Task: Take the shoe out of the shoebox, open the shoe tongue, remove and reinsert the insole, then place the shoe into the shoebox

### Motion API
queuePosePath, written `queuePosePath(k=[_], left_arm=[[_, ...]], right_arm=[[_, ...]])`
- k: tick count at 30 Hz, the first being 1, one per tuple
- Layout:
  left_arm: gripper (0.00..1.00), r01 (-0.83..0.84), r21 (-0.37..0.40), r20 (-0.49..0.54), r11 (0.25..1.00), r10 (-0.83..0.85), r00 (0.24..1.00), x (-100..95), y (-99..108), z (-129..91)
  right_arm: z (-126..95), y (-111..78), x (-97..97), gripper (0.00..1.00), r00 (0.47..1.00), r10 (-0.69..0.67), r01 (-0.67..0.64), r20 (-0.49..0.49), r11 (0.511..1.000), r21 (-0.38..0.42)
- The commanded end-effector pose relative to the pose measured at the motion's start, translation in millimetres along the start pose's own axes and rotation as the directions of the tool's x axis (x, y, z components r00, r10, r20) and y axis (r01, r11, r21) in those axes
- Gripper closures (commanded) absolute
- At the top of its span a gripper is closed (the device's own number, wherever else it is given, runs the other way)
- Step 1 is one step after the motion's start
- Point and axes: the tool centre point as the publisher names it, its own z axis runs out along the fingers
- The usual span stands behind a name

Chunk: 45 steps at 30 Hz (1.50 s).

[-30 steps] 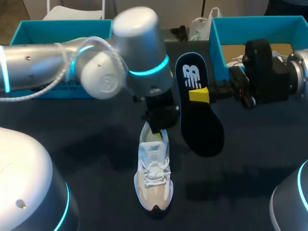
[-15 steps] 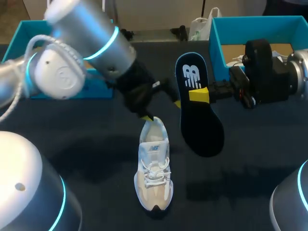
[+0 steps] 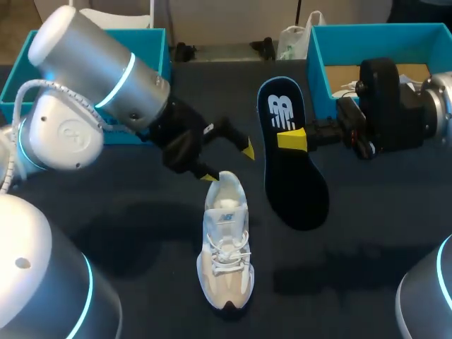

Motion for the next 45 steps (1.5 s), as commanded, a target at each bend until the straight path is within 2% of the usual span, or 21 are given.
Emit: queuePosePath(k=[1,8,18,25,27,30,32,45], left_arm=[[0.0,-0.04,-0.069,0.164,0.997,0.051,0.985,-12.5,0,-2],[0.0,-0.071,-0.145,0.341,0.987,0.118,0.933,-35.3,4,-26],[0.0,-0.079,-0.148,0.537,0.986,0.147,0.831,-52.6,19,-67],[0.0,-0.073,-0.166,0.607,0.983,0.16,0.778,-64.0,31,-87],[0.0,-0.075,-0.166,0.612,0.983,0.163,0.774,-64.6,33,-91],[0.0,-0.077,-0.174,0.614,0.982,0.169,0.771,-65.4,36,-95],[0.0,-0.077,-0.174,0.614,0.982,0.169,0.771,-65.4,36,-95],[0.0,-0.077,-0.174,0.614,0.982,0.169,0.771,-65.4,36,-95]], right_arm=[[2,0.2,-0.2,1.0,1.0,0.001,-0.001,0.001,1.0,0.001],[2,0.2,-0.2,1.0,1.0,0.001,-0.001,0.001,1.0,0.001],[2,0.2,-0.2,1.0,1.0,0.001,-0.001,0.001,1.0,0.001],[-23,6.5,-77.4,1.0,0.986,0.123,-0.124,-0.111,0.992,-0.004],[-28,6.8,-90.8,1.0,0.982,0.151,-0.153,-0.11,0.988,-0.014],[-37,10.0,-128.8,1.0,0.964,0.215,-0.218,-0.156,0.976,-0.001],[-39,9.4,-145.2,1.0,0.954,0.255,-0.262,-0.156,0.965,-0.022],[-39,9.4,-145.2,1.0,0.954,0.255,-0.262,-0.156,0.965,-0.022]])
